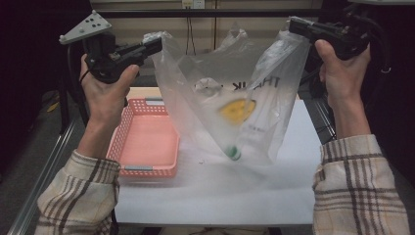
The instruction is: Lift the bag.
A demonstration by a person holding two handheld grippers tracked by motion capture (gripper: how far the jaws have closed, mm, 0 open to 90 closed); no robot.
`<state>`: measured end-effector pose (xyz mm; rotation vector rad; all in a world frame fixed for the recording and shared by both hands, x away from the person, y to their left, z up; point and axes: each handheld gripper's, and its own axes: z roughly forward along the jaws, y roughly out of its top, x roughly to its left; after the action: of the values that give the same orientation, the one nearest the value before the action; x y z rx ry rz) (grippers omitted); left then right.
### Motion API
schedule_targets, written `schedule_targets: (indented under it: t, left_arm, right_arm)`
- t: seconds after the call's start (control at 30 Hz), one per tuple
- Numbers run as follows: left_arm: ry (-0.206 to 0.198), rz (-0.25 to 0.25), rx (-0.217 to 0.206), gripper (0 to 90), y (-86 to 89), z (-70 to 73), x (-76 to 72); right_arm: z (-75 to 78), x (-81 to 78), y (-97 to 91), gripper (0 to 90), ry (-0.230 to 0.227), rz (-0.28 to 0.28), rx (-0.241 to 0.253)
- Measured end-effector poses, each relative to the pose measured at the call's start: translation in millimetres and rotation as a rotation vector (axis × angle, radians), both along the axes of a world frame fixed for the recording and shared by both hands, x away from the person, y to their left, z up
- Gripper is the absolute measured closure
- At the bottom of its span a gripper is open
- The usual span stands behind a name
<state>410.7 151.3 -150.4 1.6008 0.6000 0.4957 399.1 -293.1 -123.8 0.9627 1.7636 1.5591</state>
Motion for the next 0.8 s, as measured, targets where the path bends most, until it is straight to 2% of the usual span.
schedule_targets:
  t: [0.17, 0.27, 0.33, 0.4, 0.47, 0.57, 0.8]
  left_arm:
    - [0.02, -0.005, 0.003, 90.0, -5.1, -10.3, 3.5]
    - [0.015, -0.011, 0.003, 90.0, -6.4, -8.1, 2.3]
    - [0.011, -0.013, -0.003, 90.0, -8.1, -7.4, 0.1]
    - [0.008, -0.014, 0.013, 90.0, -10.2, -10.4, -1.5]
    - [0.014, -0.013, 0.031, 90.0, -12.4, -17.8, -1.8]
    - [0.033, -0.017, 0.035, 90.0, -13.4, -29.5, 0.8]
    - [0.103, -0.004, 0.063, 90.0, -15.2, -63.9, 11.1]
  right_arm:
    - [-13.9, 7.9, 0.4, 90.0, 0.025, -0.006, -0.003]
    - [-12.8, 11.8, -1.6, 90.0, 0.023, -0.004, 0.008]
    - [-10.4, 15.4, -2.1, 90.0, 0.03, -0.012, -0.002]
    - [-14.1, 15.3, -3.2, 90.0, 0.031, -0.005, 0.003]
    - [-25.1, 14.8, -5.4, 90.0, 0.042, -0.005, 0.008]
    - [-47.9, 12.2, -10.1, 90.0, 0.079, -0.014, 0.014]
    - [-97.1, 6.9, -18.5, 90.0, 0.158, -0.026, -0.023]
